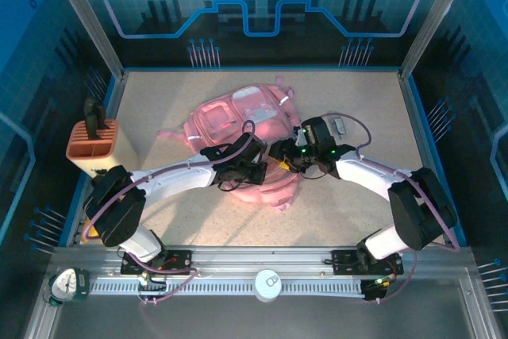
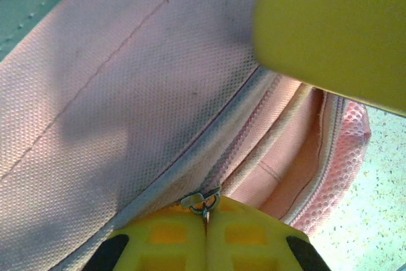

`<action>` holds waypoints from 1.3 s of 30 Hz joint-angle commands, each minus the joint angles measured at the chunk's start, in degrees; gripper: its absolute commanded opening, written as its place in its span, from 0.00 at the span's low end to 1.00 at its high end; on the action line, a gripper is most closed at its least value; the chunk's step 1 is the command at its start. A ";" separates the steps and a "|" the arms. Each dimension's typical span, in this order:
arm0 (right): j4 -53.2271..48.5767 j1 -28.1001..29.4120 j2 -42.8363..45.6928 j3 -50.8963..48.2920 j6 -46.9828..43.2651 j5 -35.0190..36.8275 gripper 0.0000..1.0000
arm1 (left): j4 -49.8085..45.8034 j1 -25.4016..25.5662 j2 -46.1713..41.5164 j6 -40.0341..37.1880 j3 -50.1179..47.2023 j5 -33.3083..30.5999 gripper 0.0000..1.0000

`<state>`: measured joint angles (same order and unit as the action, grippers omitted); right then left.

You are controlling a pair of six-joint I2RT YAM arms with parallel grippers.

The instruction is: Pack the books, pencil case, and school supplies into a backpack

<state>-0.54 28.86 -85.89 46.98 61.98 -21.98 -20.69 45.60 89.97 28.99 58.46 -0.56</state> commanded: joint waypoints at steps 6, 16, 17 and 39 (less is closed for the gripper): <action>1.93 -1.63 -4.10 1.98 -1.71 3.83 0.23 | -0.57 0.96 -3.34 -4.96 0.78 2.09 0.00; -3.13 -7.51 -3.99 5.35 -10.07 2.22 0.00 | -11.33 -3.60 -11.26 -8.61 -5.39 -6.75 0.00; -3.82 -7.94 -4.24 5.80 -10.85 1.83 0.00 | -11.31 -5.28 -11.92 -8.60 -6.41 -6.42 0.00; -6.70 -5.69 -2.24 4.00 -21.52 1.59 0.12 | -4.63 -19.50 -11.01 -9.12 -7.59 -2.23 0.20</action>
<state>-3.84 23.59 -90.61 52.05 46.02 -25.96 -23.09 28.36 81.91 18.02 50.63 1.74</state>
